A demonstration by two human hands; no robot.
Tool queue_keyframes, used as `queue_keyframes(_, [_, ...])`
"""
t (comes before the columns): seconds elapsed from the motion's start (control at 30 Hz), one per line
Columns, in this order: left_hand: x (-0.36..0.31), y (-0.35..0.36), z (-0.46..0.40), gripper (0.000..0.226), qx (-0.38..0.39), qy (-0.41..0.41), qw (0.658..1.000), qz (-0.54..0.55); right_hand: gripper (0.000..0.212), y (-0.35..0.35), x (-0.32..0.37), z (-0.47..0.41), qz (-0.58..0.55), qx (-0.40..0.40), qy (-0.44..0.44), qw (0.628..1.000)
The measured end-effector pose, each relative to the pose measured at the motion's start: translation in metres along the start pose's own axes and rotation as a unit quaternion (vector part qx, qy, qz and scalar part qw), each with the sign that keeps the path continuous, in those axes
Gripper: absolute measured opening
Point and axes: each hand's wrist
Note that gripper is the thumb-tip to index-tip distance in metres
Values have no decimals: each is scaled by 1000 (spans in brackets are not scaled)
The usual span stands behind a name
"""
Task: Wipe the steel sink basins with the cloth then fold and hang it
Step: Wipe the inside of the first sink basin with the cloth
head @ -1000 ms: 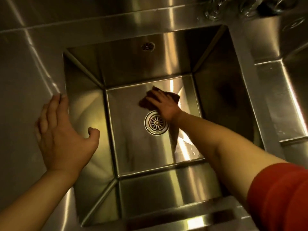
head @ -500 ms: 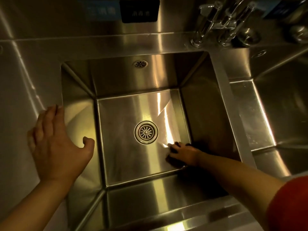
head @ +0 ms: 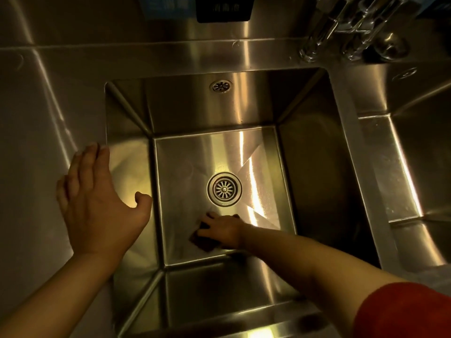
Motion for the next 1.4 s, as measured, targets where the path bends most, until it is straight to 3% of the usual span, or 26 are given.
queue_keyframes(0.1, [-1, -3, 0, 97, 16, -7, 1000, -4, 75, -20, 31, -59, -47, -24, 32, 998])
queue_keyframes(0.27, [-5, -5, 0, 98, 16, -16, 1000, -11, 54, -40, 55, -101, -183, -118, 104, 970])
queue_keyframes(0.37, [-6, -5, 0, 99, 18, -16, 1000, -7, 47, -43, 43, -84, -366, -168, 116, 908])
queue_keyframes(0.47, [-5, -5, 0, 98, 18, -10, 1000, -7, 70, -51, 17, -49, -528, -118, 149, 828])
queue_keyframes(0.53, [-5, -5, 0, 97, 13, -8, 1000, -5, 77, -53, -9, -15, -506, -81, 184, 839])
queue_keyframes(0.63, [-5, -3, 0, 97, 8, -6, 1000, -2, 64, -48, -60, 45, -415, -116, 265, 863])
queue_keyframes(0.7, [-4, -2, 1, 97, 5, -10, 1000, -1, 61, -46, -99, 74, -356, -173, 347, 850])
queue_keyframes(0.8, [-3, 0, 0, 97, -3, -12, 1000, -5, 57, -51, -145, 85, -278, -276, 450, 802])
queue_keyframes(0.9, [-2, 2, 1, 98, -7, -13, 1000, -3, 60, -54, -155, 67, -251, -279, 495, 784])
queue_keyframes(1.03, [0, 2, 0, 98, -7, -8, 1000, -14, 64, -41, -111, 59, -196, -218, 432, 853])
queue_keyframes(1.13, [-2, 0, 0, 98, -3, -12, 1000, -6, 51, -20, -61, 62, -184, -157, 323, 915])
queue_keyframes(1.23, [-2, -1, -1, 98, 3, -13, 1000, -6, 52, 2, -25, 65, -84, -69, 163, 981])
queue_keyframes(1.33, [1, -1, -2, 97, 2, -3, 1000, -10, 53, 12, -5, 53, -52, 4, -20, 998])
queue_keyframes(1.4, [1, -2, -1, 96, -2, -4, 1000, -11, 56, 13, 1, 40, -39, 18, -62, 997])
Point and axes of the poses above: each hand's wrist, its own z-axis away from the middle knuckle, its own y-axis out of the palm, x = y × z, and after that the axes turned 2 degrees about x, right-handed
